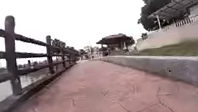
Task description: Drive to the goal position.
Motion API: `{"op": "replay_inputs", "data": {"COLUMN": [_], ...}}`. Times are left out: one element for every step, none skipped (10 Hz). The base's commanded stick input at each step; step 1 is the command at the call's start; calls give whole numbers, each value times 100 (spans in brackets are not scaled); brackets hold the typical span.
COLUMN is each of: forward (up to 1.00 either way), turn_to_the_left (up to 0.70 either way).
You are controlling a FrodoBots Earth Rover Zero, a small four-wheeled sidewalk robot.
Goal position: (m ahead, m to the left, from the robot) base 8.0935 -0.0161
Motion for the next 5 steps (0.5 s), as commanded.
{"op": "replay_inputs", "data": {"forward": [100,100,100,100,100], "turn_to_the_left": [0,0,0,0,0]}}
